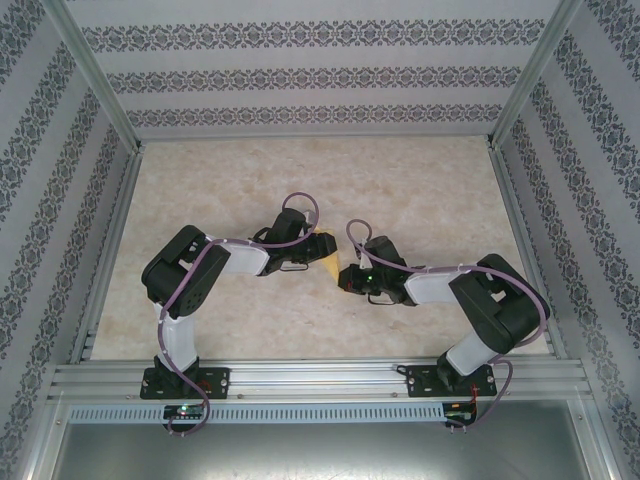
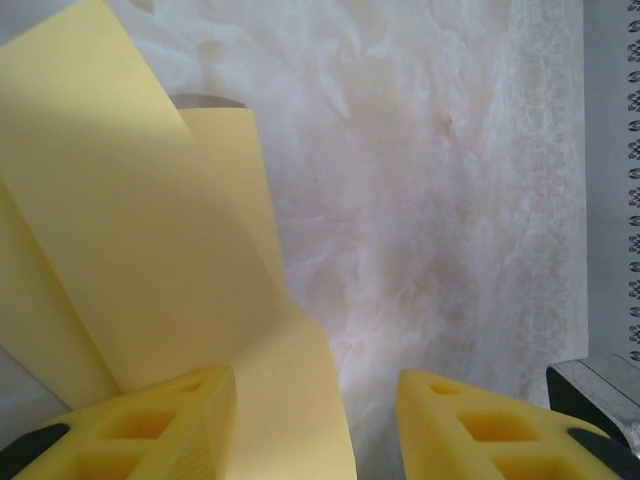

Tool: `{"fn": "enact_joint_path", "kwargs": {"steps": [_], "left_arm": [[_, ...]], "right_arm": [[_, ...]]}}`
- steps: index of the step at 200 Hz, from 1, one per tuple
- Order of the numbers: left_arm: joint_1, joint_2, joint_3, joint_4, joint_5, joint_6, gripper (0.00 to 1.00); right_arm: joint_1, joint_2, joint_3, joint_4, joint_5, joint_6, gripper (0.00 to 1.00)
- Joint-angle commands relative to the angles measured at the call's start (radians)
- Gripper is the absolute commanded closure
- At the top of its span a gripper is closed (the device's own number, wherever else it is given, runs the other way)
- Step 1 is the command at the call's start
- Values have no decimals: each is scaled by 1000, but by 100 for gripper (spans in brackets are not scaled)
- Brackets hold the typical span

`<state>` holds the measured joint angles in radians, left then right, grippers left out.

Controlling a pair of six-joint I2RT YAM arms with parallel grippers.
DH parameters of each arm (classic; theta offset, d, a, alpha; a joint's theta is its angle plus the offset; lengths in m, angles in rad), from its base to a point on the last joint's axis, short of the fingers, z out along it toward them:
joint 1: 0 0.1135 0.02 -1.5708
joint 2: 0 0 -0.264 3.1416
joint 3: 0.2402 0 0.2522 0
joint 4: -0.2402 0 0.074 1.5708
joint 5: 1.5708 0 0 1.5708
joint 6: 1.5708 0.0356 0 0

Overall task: Fold a paper plane with a square sheet of paper (pick it up from the middle)
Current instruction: Fold the wing for the fifth time at the center of the table.

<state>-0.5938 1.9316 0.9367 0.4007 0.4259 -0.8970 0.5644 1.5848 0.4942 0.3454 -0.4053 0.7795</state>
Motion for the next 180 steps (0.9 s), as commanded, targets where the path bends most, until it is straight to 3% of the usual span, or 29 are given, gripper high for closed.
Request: {"fn": "enact_joint_path", "kwargs": {"steps": [1, 18, 37, 60, 94, 180], "left_arm": [[-1, 46, 9, -74, 11, 1, 52], [0, 47, 9, -77, 14, 4, 52], [2, 46, 7, -77, 16, 4, 52], [3, 48, 8, -74, 17, 2, 52], [3, 51, 11, -73, 20, -1, 52], [3, 44, 8, -71, 26, 1, 52]], "right_arm": [[-15, 24, -34, 27, -16, 55, 100], [-18, 16, -23, 25, -32, 49, 98], [-15, -21, -11, 10, -45, 18, 88], [-9, -77, 0, -43, -3, -48, 74], [10, -87, 57, -157, 70, -182, 66], [69, 46, 166, -260, 174, -306, 62]]}}
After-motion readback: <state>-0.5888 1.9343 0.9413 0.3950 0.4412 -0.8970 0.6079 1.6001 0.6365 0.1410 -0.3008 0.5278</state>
